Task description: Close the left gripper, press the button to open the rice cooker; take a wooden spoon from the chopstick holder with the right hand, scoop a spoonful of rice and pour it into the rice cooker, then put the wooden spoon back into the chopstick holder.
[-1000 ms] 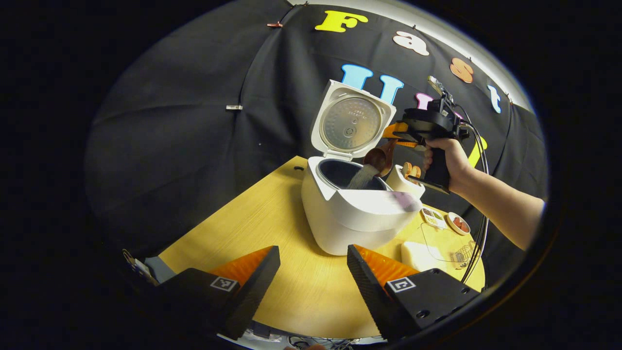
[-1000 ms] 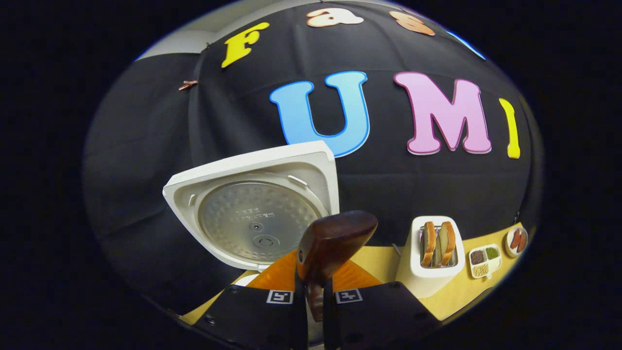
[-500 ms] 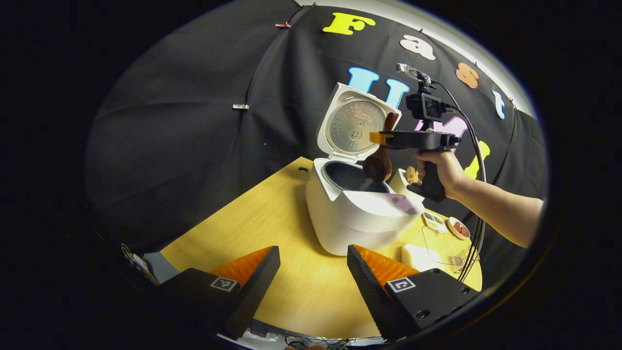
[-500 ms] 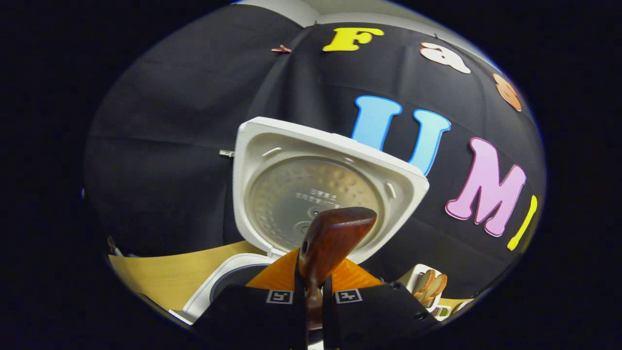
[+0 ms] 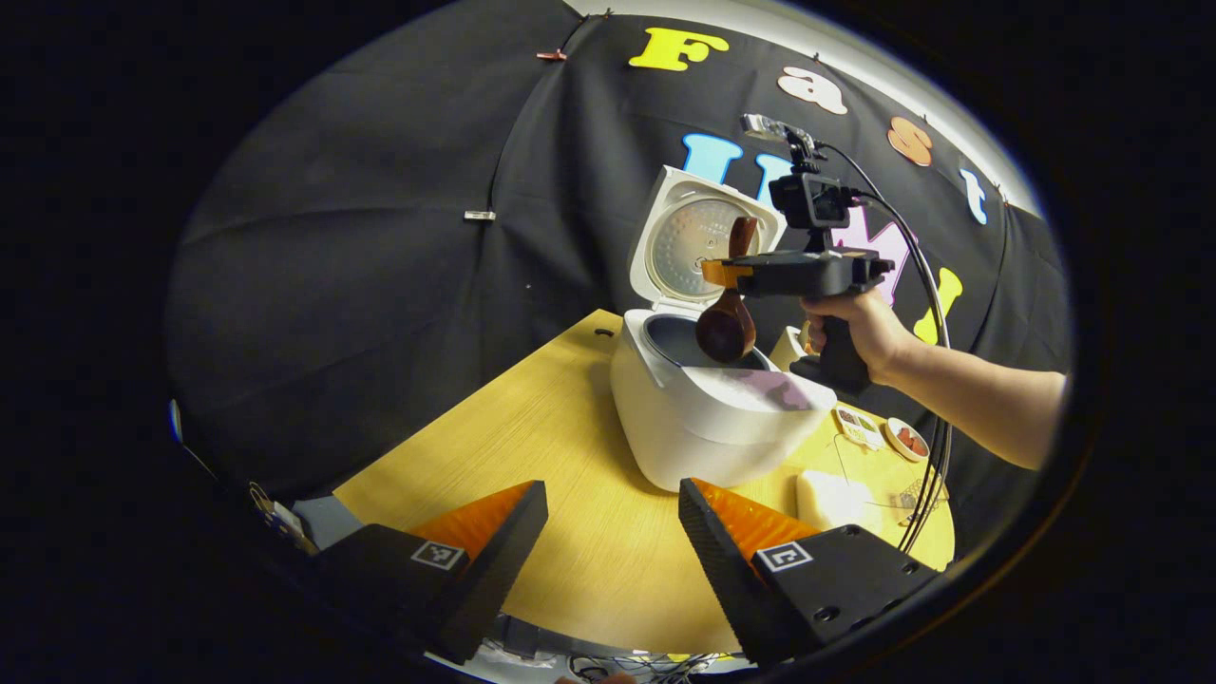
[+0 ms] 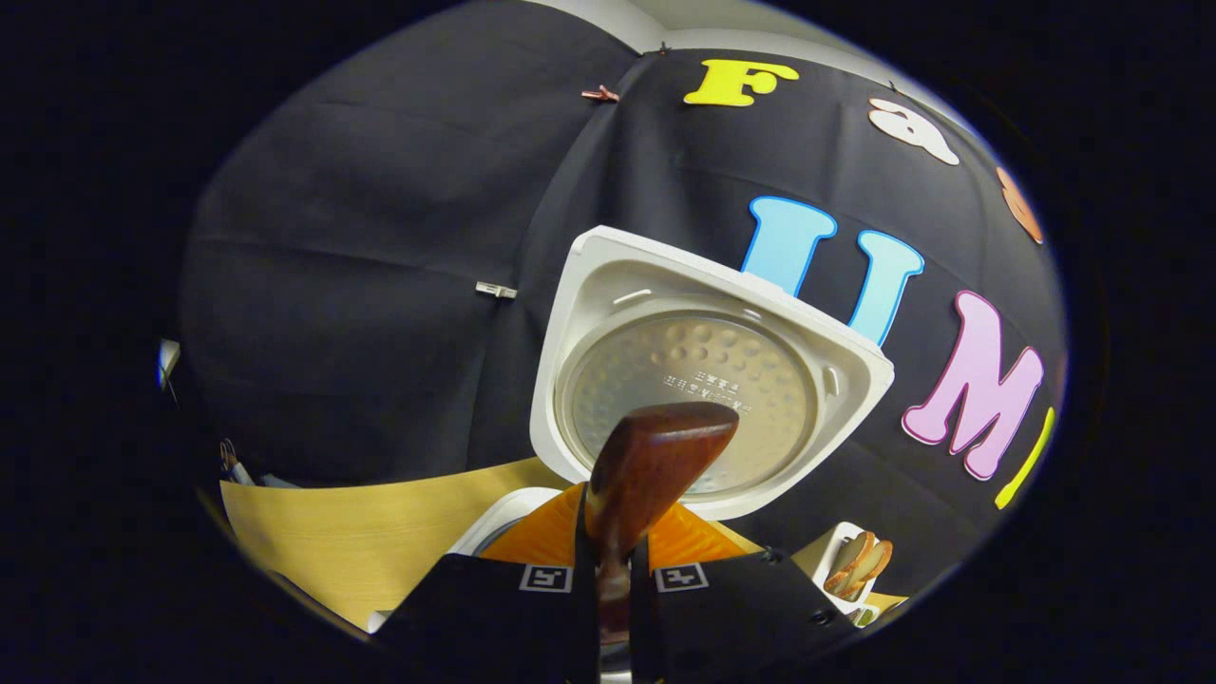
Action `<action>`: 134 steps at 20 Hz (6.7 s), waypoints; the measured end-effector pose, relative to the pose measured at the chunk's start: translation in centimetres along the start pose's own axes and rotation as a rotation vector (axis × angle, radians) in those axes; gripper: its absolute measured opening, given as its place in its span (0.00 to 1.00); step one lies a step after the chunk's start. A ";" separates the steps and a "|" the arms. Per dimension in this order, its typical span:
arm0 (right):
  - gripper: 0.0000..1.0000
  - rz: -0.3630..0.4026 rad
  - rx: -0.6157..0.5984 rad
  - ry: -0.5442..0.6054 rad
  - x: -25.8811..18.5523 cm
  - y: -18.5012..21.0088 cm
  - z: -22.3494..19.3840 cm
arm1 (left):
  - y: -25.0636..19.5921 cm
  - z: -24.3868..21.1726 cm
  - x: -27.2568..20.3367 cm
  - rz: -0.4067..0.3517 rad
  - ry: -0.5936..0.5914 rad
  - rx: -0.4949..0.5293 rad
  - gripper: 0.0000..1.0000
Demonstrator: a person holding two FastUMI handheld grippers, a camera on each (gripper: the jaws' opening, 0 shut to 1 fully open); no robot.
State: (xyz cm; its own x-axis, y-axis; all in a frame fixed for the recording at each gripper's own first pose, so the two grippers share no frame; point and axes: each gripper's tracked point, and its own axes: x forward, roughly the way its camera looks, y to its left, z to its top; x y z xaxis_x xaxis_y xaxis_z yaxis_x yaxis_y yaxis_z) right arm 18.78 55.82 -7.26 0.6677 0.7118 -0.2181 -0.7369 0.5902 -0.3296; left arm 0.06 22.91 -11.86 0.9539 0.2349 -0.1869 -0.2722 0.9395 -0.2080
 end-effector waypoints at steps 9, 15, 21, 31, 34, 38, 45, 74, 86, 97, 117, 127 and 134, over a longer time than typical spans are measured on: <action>0.17 -0.091 0.302 -0.017 -8.2 -7.2 1.5 | -4.5 0.2 -0.5 -0.075 -0.007 0.071 0.96; 0.17 -0.223 0.482 -0.029 -18.0 -14.7 1.3 | -8.4 0.8 -1.9 -0.136 -0.033 0.111 0.96; 0.17 -0.396 0.548 -0.018 -28.7 -23.2 -2.3 | -12.1 1.0 -2.6 -0.189 -0.036 0.154 0.95; 0.17 -0.647 0.760 0.062 -41.6 -36.7 -15.1 | -19.8 1.8 -2.1 -0.179 -0.049 0.186 0.96; 0.17 -0.678 0.801 0.092 -43.0 -39.2 -19.5 | -22.2 1.7 -2.0 -0.156 -0.037 0.156 0.95; 0.17 -0.694 0.885 0.121 -42.8 -41.1 -25.1 | -24.6 1.4 -2.3 -0.108 -0.032 0.124 0.96; 0.17 -0.675 0.972 0.203 -41.2 -42.6 -32.7 | -26.3 2.4 -2.5 0.001 -0.038 0.035 0.96; 0.99 -0.790 0.955 0.268 -45.7 -37.5 -36.4 | -21.2 16.2 2.3 0.104 -0.226 0.147 0.96; 0.98 -0.736 0.708 0.199 -47.7 -32.8 -27.4 | -15.7 36.5 6.5 0.219 -0.428 0.149 0.95; 0.99 -0.603 0.563 0.179 -45.5 -27.1 -21.8 | -17.4 42.9 18.9 0.151 -0.417 0.188 0.95; 0.99 -0.498 0.588 0.213 -44.6 -22.7 -22.5 | -17.2 36.2 26.6 0.225 -0.140 0.185 0.98; 0.99 -0.445 0.610 0.233 -44.9 -22.3 -24.2 | -18.3 25.5 20.9 0.184 -0.064 0.169 0.98; 0.99 -0.426 0.617 0.283 -45.9 -22.0 -26.4 | -16.3 15.9 21.4 0.211 0.052 0.177 0.98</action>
State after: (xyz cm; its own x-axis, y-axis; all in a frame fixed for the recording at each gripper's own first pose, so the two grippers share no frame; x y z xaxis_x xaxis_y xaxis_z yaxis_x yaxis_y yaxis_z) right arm 7.17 0.11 -14.22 0.8453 0.3027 -0.4403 -0.2826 0.9526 0.1125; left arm 26.92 16.55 2.85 0.8696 0.4209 -0.2582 -0.4330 0.9013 0.0111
